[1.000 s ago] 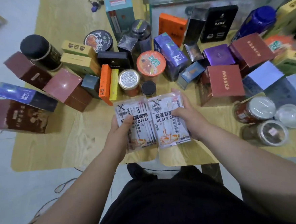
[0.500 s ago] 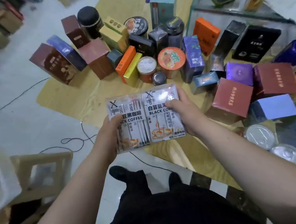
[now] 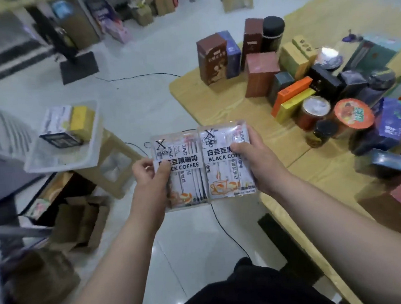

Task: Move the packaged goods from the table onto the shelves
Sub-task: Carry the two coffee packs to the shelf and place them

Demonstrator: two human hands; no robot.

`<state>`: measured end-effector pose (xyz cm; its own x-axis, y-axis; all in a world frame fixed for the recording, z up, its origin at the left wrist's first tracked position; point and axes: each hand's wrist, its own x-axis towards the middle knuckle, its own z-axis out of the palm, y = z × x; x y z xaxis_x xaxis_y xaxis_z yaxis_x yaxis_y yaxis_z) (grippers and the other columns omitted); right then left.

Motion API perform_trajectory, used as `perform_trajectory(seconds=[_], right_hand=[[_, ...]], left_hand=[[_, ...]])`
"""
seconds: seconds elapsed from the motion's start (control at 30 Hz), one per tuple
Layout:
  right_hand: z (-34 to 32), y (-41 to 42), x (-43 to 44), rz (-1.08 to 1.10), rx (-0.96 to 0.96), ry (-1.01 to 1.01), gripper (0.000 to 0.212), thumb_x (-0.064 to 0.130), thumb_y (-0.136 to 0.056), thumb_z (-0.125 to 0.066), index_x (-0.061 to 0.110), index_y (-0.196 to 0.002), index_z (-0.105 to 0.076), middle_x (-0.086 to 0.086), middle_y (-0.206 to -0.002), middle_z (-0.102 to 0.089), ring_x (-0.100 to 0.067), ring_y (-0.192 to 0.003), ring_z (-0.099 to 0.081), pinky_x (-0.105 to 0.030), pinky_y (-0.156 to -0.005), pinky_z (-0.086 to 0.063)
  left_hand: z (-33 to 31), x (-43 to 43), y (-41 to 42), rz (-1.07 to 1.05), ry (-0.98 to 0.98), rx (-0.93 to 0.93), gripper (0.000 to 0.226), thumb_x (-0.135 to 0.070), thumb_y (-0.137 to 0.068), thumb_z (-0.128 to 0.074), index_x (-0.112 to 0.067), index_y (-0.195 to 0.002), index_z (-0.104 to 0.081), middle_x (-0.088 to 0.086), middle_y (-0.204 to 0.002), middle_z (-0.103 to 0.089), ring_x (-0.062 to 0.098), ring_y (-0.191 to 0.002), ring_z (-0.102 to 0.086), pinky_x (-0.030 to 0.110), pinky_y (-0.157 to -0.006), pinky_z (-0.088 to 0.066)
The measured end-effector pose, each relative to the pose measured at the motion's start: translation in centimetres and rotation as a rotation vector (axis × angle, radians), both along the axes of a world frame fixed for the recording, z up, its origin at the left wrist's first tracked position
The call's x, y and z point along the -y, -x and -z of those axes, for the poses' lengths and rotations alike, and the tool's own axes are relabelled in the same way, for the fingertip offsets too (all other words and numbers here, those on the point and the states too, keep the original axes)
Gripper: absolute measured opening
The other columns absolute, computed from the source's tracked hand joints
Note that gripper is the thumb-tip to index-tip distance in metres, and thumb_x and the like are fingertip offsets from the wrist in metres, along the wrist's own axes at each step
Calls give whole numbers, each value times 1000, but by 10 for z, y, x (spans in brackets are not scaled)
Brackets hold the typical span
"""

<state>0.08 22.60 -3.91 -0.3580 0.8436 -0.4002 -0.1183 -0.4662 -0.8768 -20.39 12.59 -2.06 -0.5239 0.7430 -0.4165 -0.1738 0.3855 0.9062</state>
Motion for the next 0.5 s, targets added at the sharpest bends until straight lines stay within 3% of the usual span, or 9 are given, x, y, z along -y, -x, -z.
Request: perform_trajectory(seconds=[0.07,0.13,0.27,0.3,0.4,0.43,0.5], right_hand=[[-8,48,12,-78,-2,-31,74,24,-78,-63,32,-148,-38,-20,-124,-65,-41,-102,-70,-61,-81,-58],[-17,102,34,-181,2,-60,72,22,-78,-61,29,-147,-41,-19,-126,-65,-41,-106,-69,-60,-82,-58],[-30,216,99,-428,5,-81,66,22,-77,-61,33,-141,-47,-20,-123,-66,-42,-103,-70,-61,-82,-58],[-33,244,118,-496,-8,-90,62,22,-77,-61,33,-138,-49,-19,-121,-67,-42,-102,-70,-59,-80,-58],[-44,325,177,-657,-38,-118,60,28,-73,-68,38,-131,-56,-13,-126,-66,-39,-110,-67,-64,-91,-53],[-48,349,197,-709,-56,-127,55,29,-73,-68,39,-127,-59,-13,-126,-67,-38,-112,-67,-66,-93,-52],[-53,391,237,-820,-108,-127,40,28,-84,-64,36,-123,-62,-13,-122,-69,-38,-111,-67,-67,-95,-50]], left_hand=[[-3,33,38,-83,-31,-10,36,-66,-67,-66,-51,-95,-48,3,-114,-68,35,-106,-69,62,-92,-53],[-7,78,77,-199,-71,-9,29,-65,-69,-67,-52,-89,-51,7,-118,-65,36,-109,-66,68,-92,-51],[-25,186,148,-461,-157,71,18,-40,-79,-65,-39,-93,-54,22,-126,-57,40,-108,-65,75,-79,-51],[-28,213,164,-516,-177,78,18,-35,-80,-63,-36,-95,-54,23,-124,-57,38,-101,-66,72,-73,-54],[-38,292,205,-692,-233,31,16,-22,-89,-57,-27,-102,-49,20,-106,-59,22,-70,-64,40,-53,-56],[-42,316,214,-741,-246,10,14,-18,-93,-55,-27,-102,-49,19,-104,-59,21,-69,-63,38,-51,-56],[-46,359,229,-844,-259,-8,15,-19,-91,-56,-30,-99,-50,22,-113,-60,35,-86,-66,56,-65,-59]])
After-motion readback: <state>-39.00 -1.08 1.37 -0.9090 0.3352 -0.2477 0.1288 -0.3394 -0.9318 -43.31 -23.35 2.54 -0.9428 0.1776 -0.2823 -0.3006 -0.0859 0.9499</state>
